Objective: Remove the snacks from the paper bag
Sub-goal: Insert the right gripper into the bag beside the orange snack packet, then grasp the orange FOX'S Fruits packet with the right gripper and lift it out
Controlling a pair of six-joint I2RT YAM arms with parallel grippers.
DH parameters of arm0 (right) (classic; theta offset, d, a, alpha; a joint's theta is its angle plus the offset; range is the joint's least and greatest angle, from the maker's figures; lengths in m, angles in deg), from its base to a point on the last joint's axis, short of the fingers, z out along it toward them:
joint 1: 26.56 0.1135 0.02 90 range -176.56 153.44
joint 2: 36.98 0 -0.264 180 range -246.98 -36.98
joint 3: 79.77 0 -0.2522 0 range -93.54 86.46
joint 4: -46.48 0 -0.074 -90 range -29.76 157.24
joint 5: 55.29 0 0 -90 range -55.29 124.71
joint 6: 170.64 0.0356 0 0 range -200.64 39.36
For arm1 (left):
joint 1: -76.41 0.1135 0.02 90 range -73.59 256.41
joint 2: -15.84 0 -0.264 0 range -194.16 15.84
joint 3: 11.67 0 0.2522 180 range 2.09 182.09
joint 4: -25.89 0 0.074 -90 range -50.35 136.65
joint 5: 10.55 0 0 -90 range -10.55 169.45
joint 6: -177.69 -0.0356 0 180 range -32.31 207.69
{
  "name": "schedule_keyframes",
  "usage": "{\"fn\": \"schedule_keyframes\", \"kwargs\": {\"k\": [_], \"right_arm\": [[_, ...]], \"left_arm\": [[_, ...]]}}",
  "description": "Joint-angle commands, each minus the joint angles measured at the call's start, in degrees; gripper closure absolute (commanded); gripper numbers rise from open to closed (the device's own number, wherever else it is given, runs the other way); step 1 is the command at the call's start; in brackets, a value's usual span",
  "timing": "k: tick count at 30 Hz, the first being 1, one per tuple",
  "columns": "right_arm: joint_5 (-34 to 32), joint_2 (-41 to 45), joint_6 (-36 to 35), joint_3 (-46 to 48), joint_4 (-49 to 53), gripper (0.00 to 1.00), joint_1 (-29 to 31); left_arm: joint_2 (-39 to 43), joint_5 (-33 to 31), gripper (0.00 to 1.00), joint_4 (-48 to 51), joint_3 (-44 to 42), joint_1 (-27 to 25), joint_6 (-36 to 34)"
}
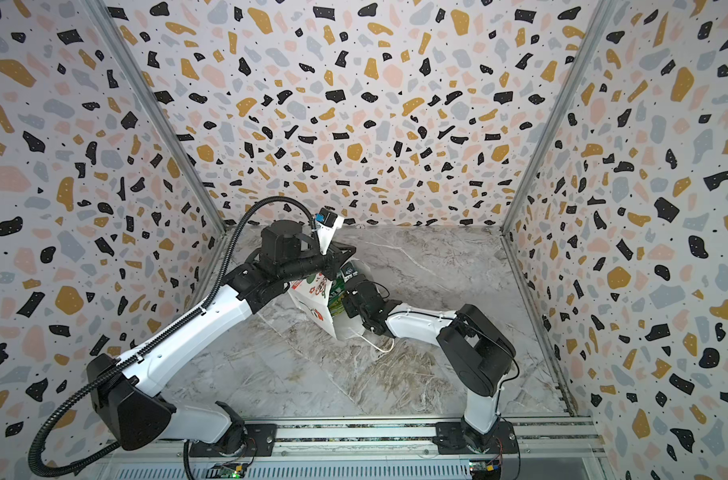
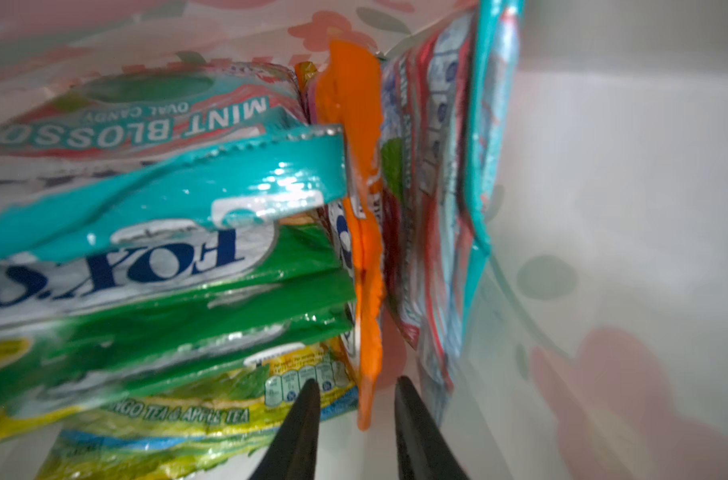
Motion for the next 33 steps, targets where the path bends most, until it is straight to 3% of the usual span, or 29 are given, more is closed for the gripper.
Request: {"fn": "schedule_keyframes", "kwargs": {"k": [1, 8, 15, 23, 33], "right_arm": [[-1.9, -0.8, 0.7, -2.8, -1.0, 0.64, 0.0], [-4.5, -2.5, 1.4, -4.2, -0.6, 0.63, -0.2], [1.4, -4.7, 0.3, -5.1, -2.0, 0.63, -1.4], [3.8, -3.7, -0.2, -4.3, -2.5, 1.0, -1.6], [8.5, 4.0, -0.8, 2.3, -2.2, 1.0, -1.6]], "left_arm": [[1.7, 2.7, 1.0, -4.3, 0.5, -0.1, -0.8], [2.1, 2.8, 1.0, -4.2, 0.3, 0.0, -1.0], [2.4, 2.9, 1.0, -4.2, 0.1, -0.1, -1.4], [2.8, -1.3, 1.0, -4.4, -1.1, -0.1, -1.3], [2.5, -10.9, 1.0, -4.8, -2.7, -0.1, -0.2]]}}
